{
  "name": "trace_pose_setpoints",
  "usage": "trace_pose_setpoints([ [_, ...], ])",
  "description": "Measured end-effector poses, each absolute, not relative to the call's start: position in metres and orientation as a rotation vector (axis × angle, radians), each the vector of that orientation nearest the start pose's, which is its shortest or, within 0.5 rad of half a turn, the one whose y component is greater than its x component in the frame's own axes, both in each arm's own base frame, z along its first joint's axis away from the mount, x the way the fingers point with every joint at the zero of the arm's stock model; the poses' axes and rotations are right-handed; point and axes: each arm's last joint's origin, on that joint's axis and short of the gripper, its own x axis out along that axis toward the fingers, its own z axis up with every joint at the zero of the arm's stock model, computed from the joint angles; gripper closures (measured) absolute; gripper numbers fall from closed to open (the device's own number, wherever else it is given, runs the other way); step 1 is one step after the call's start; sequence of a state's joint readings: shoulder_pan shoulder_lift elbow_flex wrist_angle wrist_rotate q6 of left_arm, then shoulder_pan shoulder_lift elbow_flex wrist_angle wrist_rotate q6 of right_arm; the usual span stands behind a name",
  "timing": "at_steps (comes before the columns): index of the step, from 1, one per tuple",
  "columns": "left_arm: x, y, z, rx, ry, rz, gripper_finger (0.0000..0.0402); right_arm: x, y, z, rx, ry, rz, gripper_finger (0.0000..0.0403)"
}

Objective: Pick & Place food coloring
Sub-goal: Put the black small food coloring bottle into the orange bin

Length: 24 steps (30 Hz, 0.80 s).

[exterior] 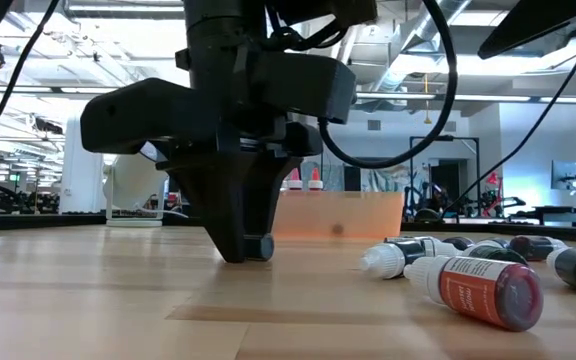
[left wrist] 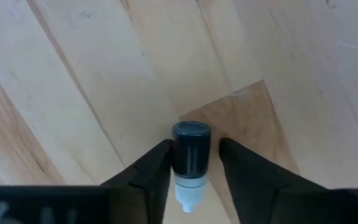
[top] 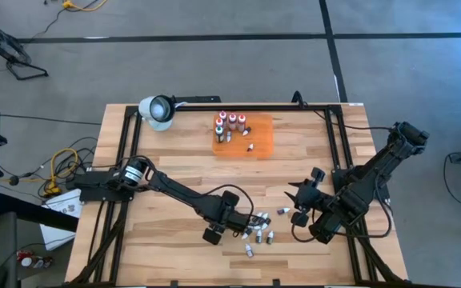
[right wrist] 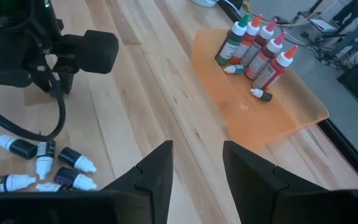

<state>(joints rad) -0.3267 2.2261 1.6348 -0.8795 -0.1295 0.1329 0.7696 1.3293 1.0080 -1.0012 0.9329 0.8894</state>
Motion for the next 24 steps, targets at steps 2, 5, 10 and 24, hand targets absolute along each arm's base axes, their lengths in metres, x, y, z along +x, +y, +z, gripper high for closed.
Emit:
trace_pose_setpoints([
  [2,0.406,-0.134,0.13,0.44,1.428,-0.258,0.0284,0.181,0.143,0.257,-0.162,0.697,-0.479,0.0269],
  [5,0.406,-0.134,0.13,0.439,1.429,-0.257,0.0307,0.181,0.143,0.257,-0.159,0.703,-0.475,0.027],
  [10,0.406,-0.134,0.13,0.44,1.429,-0.255,0.0328,0.181,0.143,0.257,-0.157,0.709,-0.471,0.0269],
  [24,0.412,-0.135,0.143,0.442,1.431,-0.232,0.0327,0.181,0.143,0.257,-0.158,0.709,-0.47,0.0269],
])
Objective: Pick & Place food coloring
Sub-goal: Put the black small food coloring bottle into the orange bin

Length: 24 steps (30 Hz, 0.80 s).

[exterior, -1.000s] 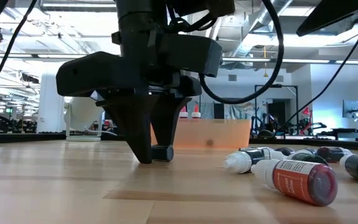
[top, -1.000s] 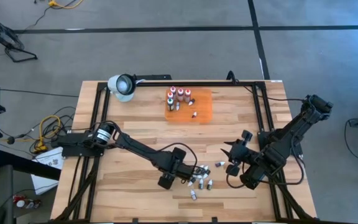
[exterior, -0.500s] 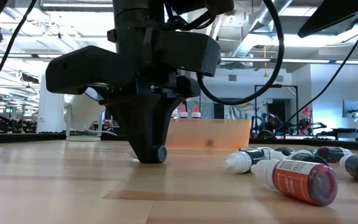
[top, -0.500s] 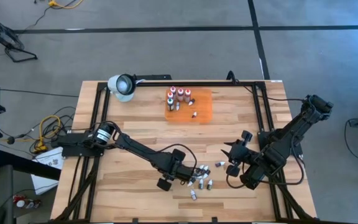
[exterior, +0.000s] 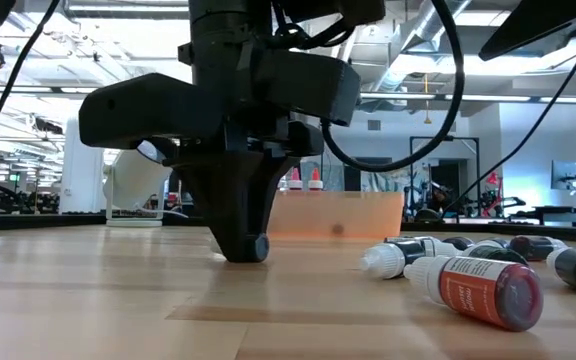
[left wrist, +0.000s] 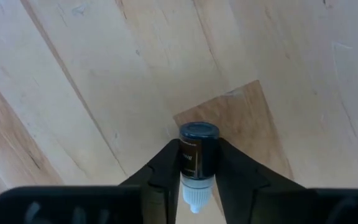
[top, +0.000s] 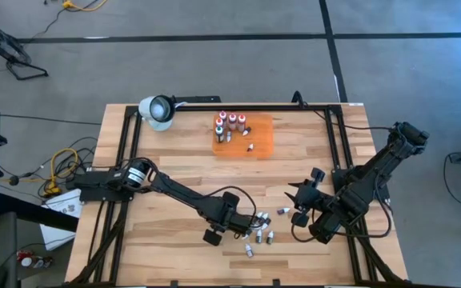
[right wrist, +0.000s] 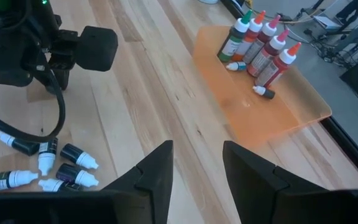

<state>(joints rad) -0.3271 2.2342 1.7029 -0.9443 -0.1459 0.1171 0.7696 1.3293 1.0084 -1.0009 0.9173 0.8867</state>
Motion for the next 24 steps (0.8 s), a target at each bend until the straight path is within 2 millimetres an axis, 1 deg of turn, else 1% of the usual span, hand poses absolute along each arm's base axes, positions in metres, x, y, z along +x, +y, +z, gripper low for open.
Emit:
trace_pose_setpoints([
  [4,0.413,-0.131,0.149,0.503,1.445,-0.151,0.0329,0.181,0.143,0.257,-0.158,0.709,-0.47,0.0268],
  [8,0.415,-0.127,0.158,0.568,1.417,-0.065,0.0326,0.181,0.143,0.257,-0.157,0.711,-0.469,0.0268],
  [12,0.411,-0.125,0.162,0.627,1.435,-0.013,0.0327,0.181,0.143,0.257,-0.157,0.712,-0.468,0.0268],
  [18,0.406,-0.11,0.174,0.768,1.446,0.169,0.0326,0.181,0.143,0.257,-0.158,0.711,-0.466,0.0268],
  [24,0.405,-0.09,0.192,0.795,1.42,0.282,0.0325,0.181,0.143,0.257,-0.158,0.711,-0.466,0.0269],
])
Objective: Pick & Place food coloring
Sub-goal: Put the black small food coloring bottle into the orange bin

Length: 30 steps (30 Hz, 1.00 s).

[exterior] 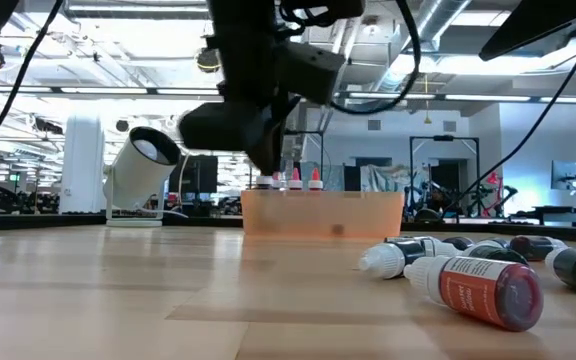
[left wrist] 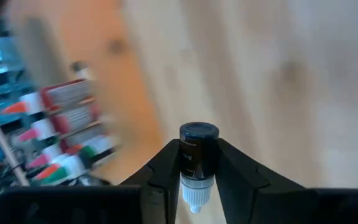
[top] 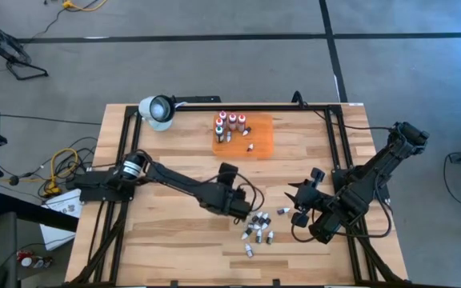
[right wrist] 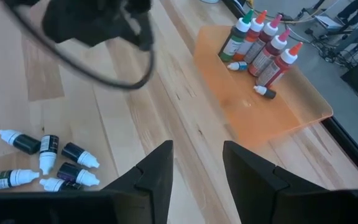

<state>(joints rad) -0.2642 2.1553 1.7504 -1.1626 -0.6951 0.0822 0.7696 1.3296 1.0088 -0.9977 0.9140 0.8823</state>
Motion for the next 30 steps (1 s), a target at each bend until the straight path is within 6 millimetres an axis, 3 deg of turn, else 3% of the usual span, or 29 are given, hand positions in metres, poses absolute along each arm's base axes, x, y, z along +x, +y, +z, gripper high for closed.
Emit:
trace_pose_setpoints([
  [13,0.414,-0.009,0.246,0.673,1.249,0.516,0.0323,0.181,0.143,0.257,-0.157,0.711,-0.466,0.0269],
  [24,0.434,0.061,0.253,0.52,1.088,0.494,0.0322,0.181,0.143,0.257,-0.16,0.712,-0.466,0.0269],
  [30,0.437,0.083,0.257,0.485,1.03,0.49,0.0322,0.181,0.143,0.257,-0.176,0.716,-0.459,0.0269],
])
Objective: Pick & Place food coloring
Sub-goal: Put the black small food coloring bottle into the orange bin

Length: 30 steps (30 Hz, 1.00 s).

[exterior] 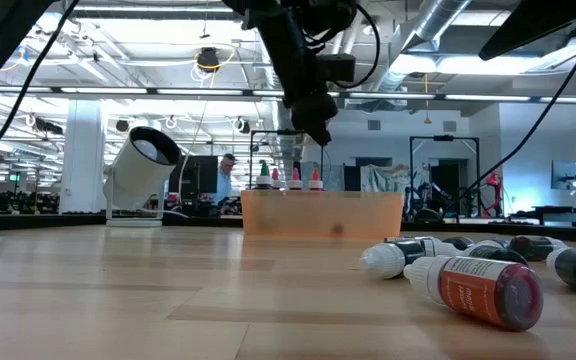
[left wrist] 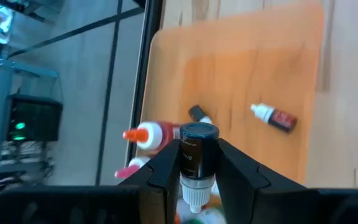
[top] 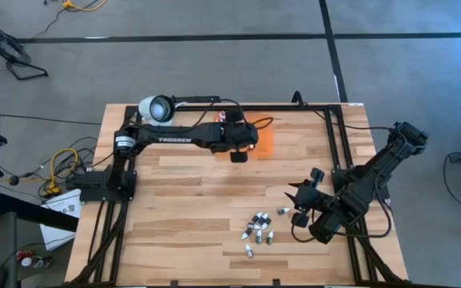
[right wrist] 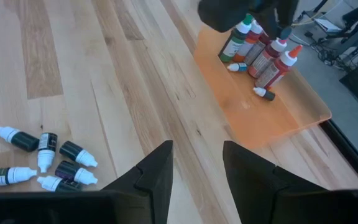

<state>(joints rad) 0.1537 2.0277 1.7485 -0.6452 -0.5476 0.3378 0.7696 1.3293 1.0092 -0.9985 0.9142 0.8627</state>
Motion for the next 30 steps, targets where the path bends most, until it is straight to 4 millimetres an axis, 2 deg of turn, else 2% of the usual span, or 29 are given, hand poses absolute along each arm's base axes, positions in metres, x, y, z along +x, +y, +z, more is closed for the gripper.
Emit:
trace_pose_setpoints([
  [20,0.438,0.129,0.26,0.218,0.847,0.333,0.0322,0.181,0.144,0.257,-0.174,0.71,-0.46,0.0269],
  [30,0.437,0.133,0.237,0.2,0.821,0.319,0.0322,0.181,0.144,0.257,-0.178,0.711,-0.457,0.0269],
])
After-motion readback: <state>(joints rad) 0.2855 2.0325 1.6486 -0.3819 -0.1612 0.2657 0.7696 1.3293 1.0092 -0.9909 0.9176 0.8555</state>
